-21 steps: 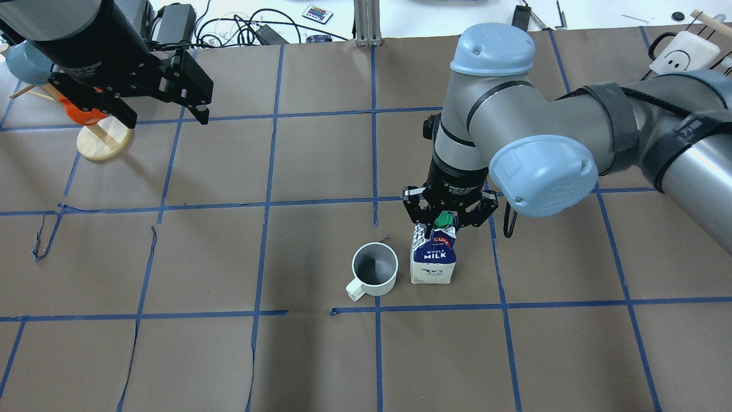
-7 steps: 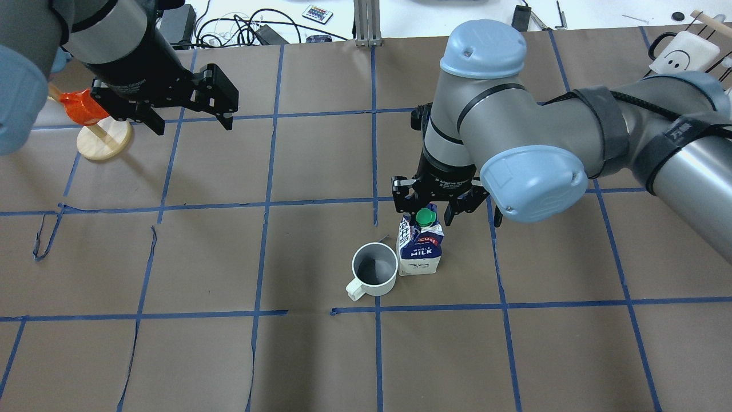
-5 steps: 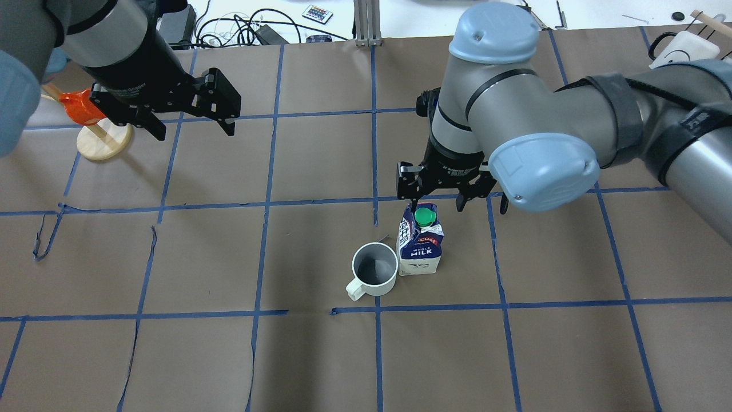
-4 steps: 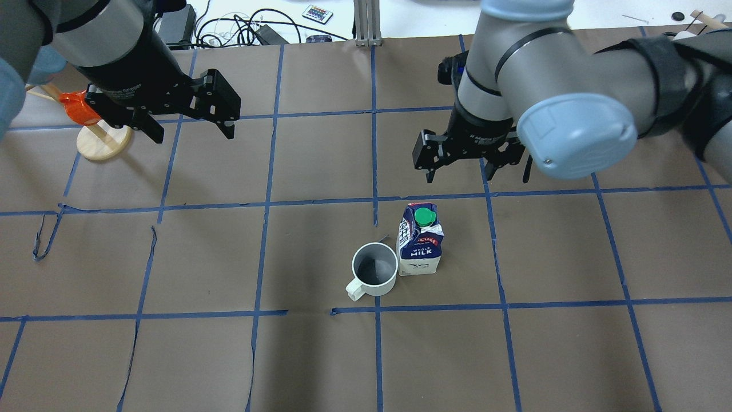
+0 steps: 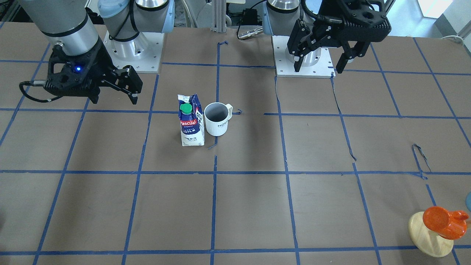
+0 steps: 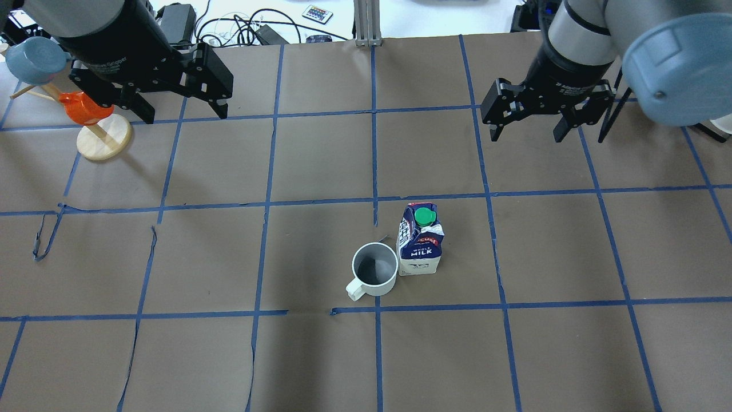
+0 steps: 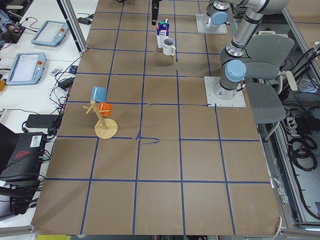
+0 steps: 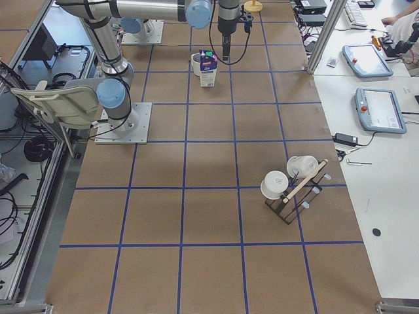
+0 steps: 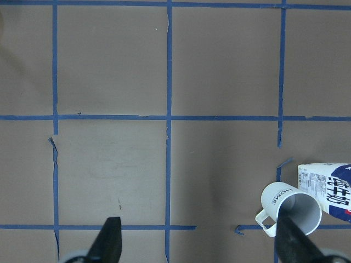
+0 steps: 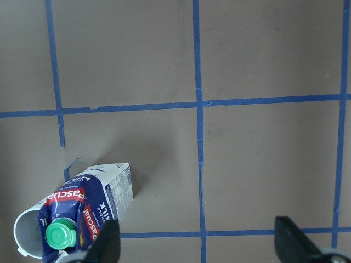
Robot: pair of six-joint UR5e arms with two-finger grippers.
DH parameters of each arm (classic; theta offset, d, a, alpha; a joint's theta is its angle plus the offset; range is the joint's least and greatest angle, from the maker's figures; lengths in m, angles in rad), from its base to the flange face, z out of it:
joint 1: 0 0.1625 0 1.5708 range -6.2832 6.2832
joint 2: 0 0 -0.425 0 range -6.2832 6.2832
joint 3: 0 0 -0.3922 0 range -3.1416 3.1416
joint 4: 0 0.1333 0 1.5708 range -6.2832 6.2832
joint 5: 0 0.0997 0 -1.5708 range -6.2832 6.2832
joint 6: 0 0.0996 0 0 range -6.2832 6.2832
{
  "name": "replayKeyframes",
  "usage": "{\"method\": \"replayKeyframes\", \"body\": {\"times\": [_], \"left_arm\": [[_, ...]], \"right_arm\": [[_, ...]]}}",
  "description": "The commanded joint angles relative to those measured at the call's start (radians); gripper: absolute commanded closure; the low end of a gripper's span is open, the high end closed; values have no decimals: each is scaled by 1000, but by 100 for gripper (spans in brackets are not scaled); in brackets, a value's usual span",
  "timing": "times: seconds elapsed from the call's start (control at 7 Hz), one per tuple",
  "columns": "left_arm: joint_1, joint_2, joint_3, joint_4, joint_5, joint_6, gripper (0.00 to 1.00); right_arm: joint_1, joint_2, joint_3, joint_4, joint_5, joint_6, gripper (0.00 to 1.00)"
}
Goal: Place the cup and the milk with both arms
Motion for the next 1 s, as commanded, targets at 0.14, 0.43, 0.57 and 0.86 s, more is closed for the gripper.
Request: {"method": "replayKeyframes", "body": {"times": [0.14, 0.43, 0.57, 0.86], "left_arm": [[1, -53, 50, -30, -8, -6, 0], [-1, -55, 23, -4, -6, 5, 0], [4, -52, 18, -2, -5, 8, 0], [4, -58, 19, -4, -8, 8, 0]], "right_arm": [[-31, -13, -4, 83, -31, -1, 0], [-28, -34, -13, 121, -44, 0, 0], [-25, -48, -13, 136, -42, -1, 0], [-20, -49, -11, 138, -41, -1, 0]]}}
